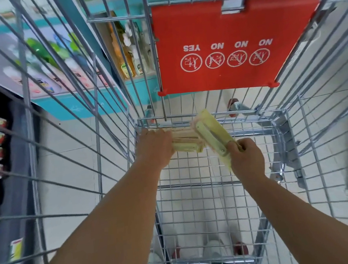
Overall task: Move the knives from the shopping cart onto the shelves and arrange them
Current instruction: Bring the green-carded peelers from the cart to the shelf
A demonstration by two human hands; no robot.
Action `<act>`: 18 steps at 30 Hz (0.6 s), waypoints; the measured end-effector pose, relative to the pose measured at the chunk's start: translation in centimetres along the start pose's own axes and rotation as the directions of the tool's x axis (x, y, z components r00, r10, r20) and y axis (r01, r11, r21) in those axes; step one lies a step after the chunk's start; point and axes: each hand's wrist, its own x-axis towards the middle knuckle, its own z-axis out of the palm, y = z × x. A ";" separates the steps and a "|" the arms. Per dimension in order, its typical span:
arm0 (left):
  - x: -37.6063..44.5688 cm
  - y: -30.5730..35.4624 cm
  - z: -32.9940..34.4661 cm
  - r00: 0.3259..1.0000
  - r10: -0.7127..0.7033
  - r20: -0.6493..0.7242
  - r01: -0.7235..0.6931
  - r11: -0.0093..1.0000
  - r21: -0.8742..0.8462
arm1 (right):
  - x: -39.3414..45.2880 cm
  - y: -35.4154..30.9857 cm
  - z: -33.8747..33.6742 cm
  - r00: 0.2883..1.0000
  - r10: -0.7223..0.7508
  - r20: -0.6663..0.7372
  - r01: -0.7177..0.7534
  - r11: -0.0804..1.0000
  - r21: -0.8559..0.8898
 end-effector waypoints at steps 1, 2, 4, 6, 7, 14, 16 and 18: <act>-0.3 0.1 -0.3 1.000 -0.003 0.012 0.003 1.000 0.001 | -0.1 0.0 0.1 1.000 -0.010 0.012 0.010 0.999 0.031; -0.7 0.2 -0.5 0.999 -0.029 0.018 0.029 1.000 -0.006 | -0.1 0.0 0.1 0.999 -0.020 0.030 0.018 0.998 0.061; -2.0 0.5 -1.0 0.987 -0.162 0.007 0.162 0.980 -0.117 | -0.2 -0.1 -0.1 0.998 -0.035 0.055 0.030 0.996 0.083; -3.6 0.8 -1.8 0.926 -0.377 0.007 0.359 0.875 -0.324 | -0.2 -0.2 -0.5 0.994 -0.073 0.080 0.069 0.996 0.055; -4.2 1.1 -2.3 0.875 -0.482 0.057 0.447 0.755 -0.481 | -0.2 -0.3 -0.7 0.992 -0.090 0.093 0.087 0.995 0.038; -6.3 5.5 -3.0 0.755 -0.291 0.588 0.449 -0.424 -0.786 | -3.0 -3.7 1.4 0.907 -0.105 0.409 0.038 0.985 0.168; -6.1 5.6 -2.8 0.707 -0.384 0.594 0.398 -0.478 -0.783 | -3.4 -4.4 1.8 0.855 -0.091 0.511 0.014 0.988 0.153; -6.0 5.6 -2.5 0.634 -0.494 0.595 0.368 -0.483 -0.794 | -3.0 -4.7 1.9 0.808 -0.094 0.581 0.058 0.995 0.082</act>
